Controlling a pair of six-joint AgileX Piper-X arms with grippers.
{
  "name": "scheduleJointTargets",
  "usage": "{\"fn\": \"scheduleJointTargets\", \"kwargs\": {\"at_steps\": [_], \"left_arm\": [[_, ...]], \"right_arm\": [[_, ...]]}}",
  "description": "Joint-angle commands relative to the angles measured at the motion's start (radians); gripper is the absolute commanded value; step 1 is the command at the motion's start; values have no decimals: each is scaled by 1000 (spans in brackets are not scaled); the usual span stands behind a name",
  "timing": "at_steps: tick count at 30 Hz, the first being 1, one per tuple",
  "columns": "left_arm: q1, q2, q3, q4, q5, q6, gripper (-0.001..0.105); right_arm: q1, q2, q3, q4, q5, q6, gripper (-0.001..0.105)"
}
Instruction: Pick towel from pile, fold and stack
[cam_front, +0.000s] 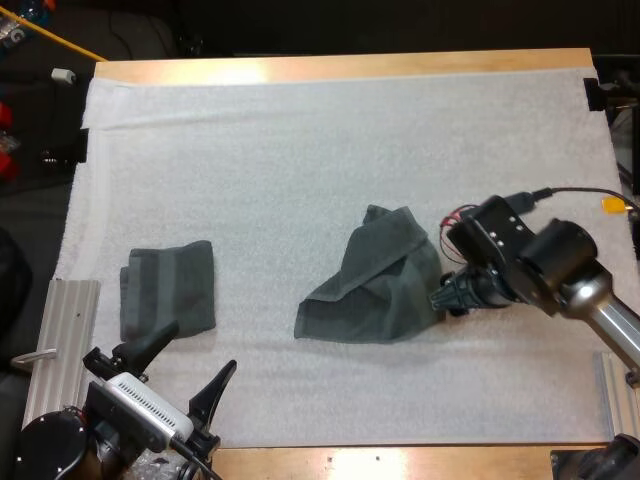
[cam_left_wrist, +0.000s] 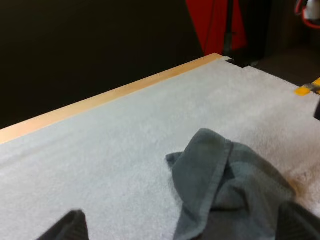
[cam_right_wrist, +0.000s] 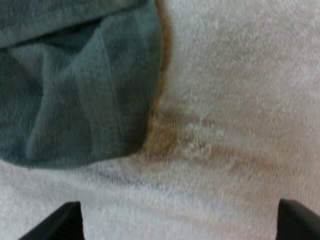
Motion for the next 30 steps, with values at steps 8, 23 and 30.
{"fn": "scheduleJointTargets", "kwargs": {"at_steps": [8, 23, 30], "left_arm": [[-50, 3, -7, 30, 8, 18, 71], [-49, 72, -7, 76, 8, 18, 71], [-49, 133, -7, 74, 22, 18, 71]], "right_arm": [[-4, -184, 125, -49, 9, 60, 73], [-47, -337, 348, -155, -22, 162, 73], [-119, -333, 411, -316, -142, 160, 73]]}}
